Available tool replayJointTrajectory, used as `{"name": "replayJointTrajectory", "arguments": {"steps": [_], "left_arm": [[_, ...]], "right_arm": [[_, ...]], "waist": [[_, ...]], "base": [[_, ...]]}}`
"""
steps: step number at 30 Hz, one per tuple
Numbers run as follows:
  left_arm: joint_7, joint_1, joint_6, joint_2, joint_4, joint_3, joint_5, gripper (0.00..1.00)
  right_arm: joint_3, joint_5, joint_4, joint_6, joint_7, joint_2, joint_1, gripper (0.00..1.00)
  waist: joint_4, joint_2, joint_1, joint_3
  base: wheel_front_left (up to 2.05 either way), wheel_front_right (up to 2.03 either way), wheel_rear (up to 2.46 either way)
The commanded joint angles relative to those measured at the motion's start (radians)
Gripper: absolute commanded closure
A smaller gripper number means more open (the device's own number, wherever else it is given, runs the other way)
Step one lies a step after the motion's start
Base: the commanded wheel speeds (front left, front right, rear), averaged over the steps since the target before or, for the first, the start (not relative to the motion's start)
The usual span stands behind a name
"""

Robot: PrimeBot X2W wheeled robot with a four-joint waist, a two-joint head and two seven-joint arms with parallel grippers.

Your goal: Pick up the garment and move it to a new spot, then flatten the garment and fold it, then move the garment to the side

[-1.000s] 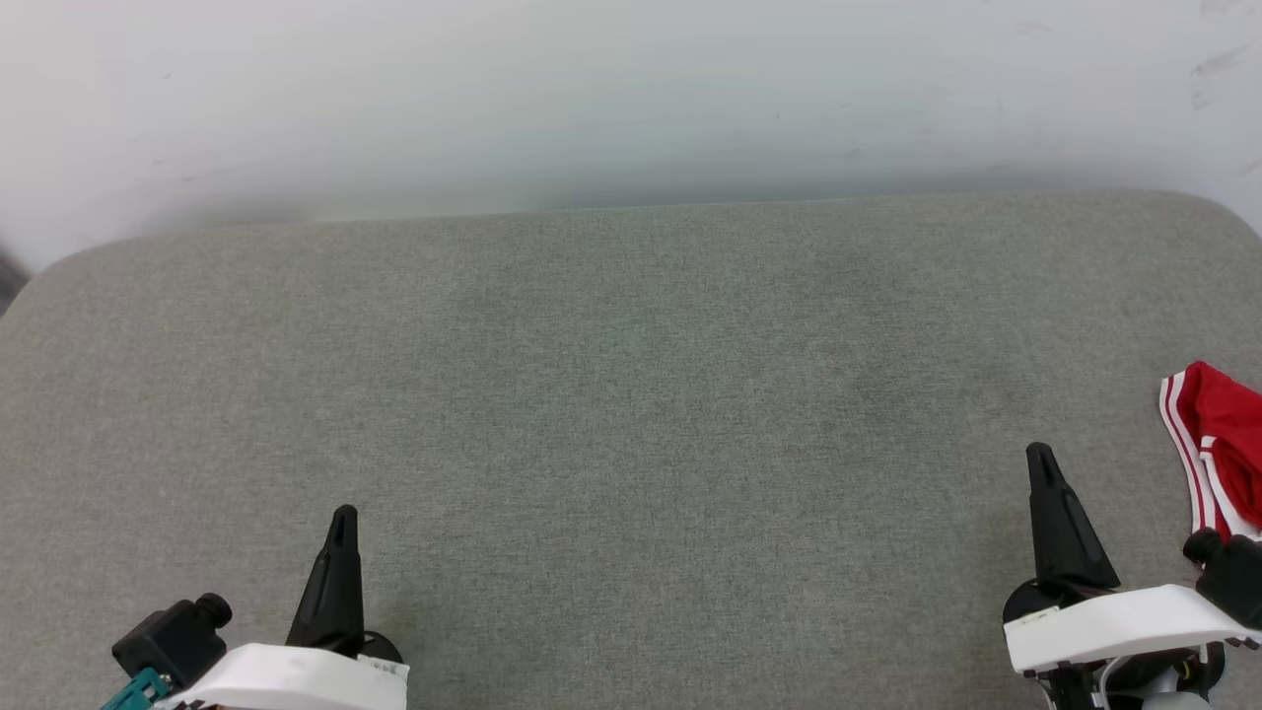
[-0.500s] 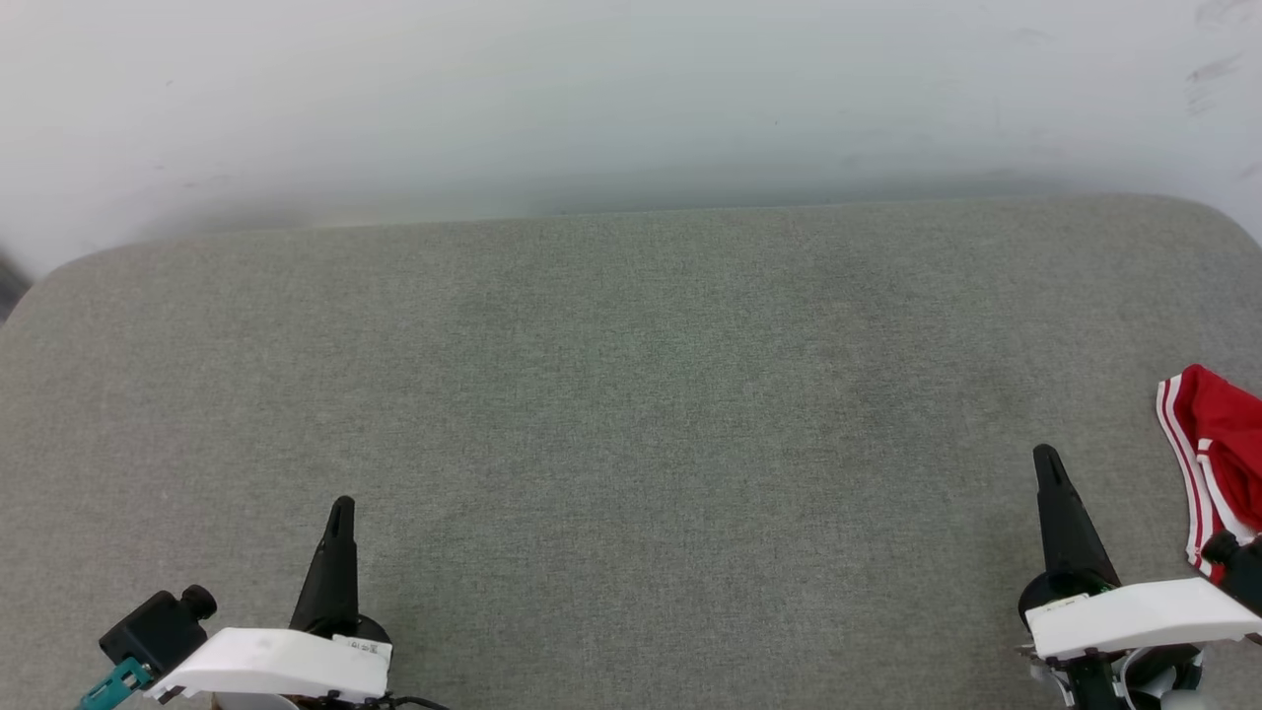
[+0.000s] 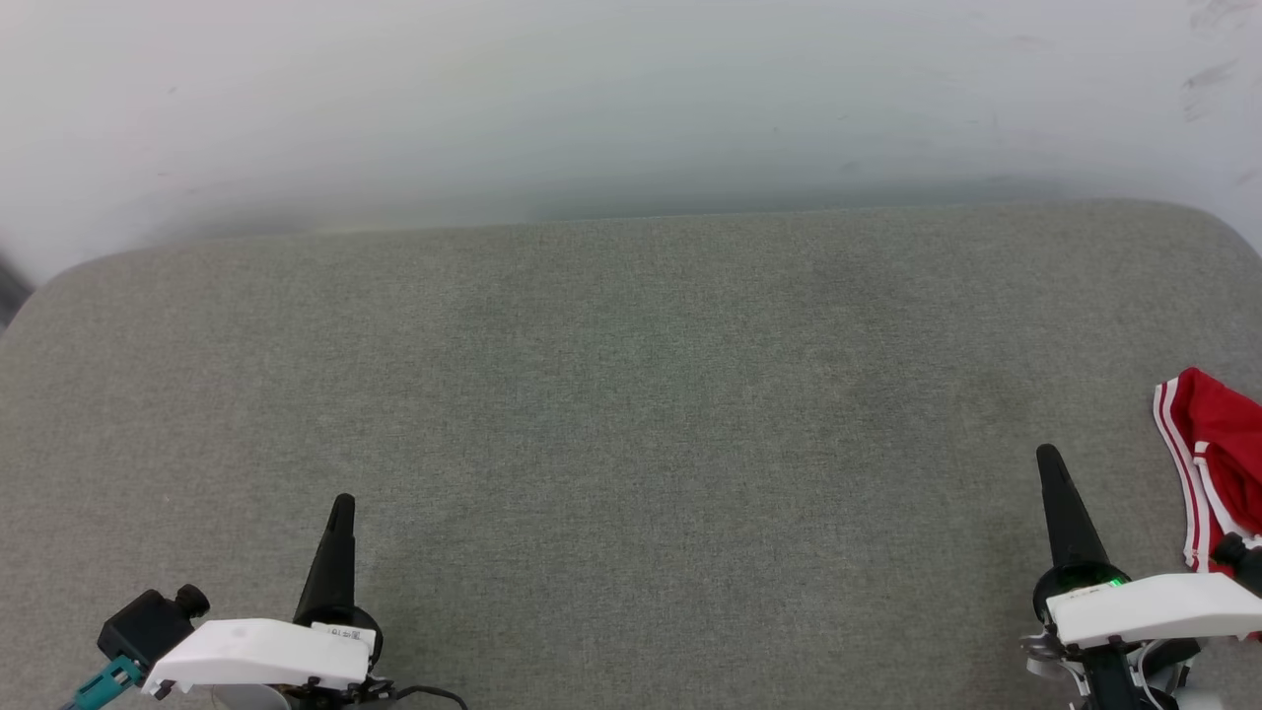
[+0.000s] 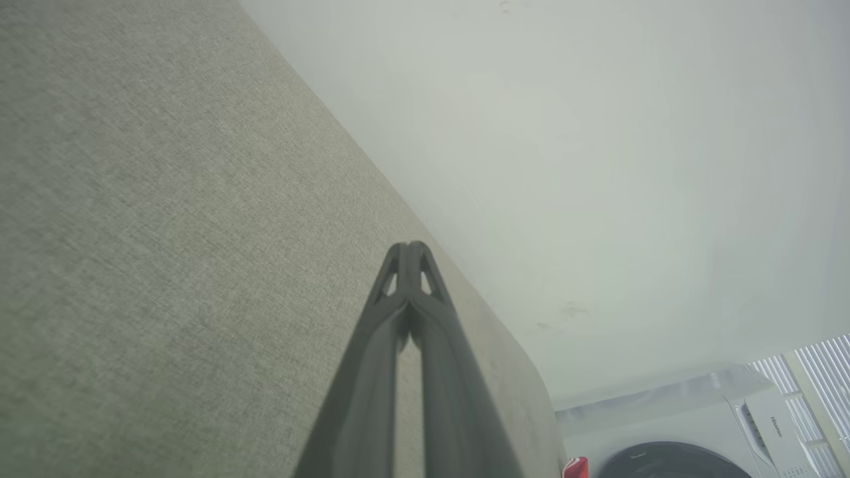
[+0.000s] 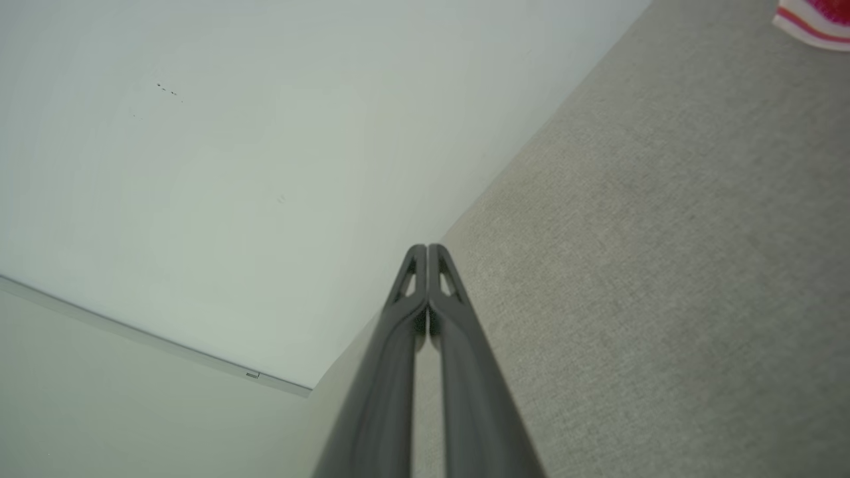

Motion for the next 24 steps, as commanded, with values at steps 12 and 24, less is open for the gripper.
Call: {"name": "replayJointTrajectory", "arguments": {"steps": [12,24], "left_arm": [[0.039,-0.041,-0.003,0.005,0.018,0.010,-0.139,1.00],[0.070,-0.056,-0.003,0.004,0.038,0.018,-0.247,1.00]], "right_arm": [[-0.013,0.151,0.012,0.000,0.035,-0.008,-0.032,1.00],[-0.023,0.268,0.028,0.000,0.065,-0.007,-0.037,1.00]], "waist": [[0.000,0.0000,0.0000,-0.008],[-0.001,0.0000,0.0000,-0.015]], "base": [[0.00,0.00,0.00],[0.00,0.00,0.00]]}}
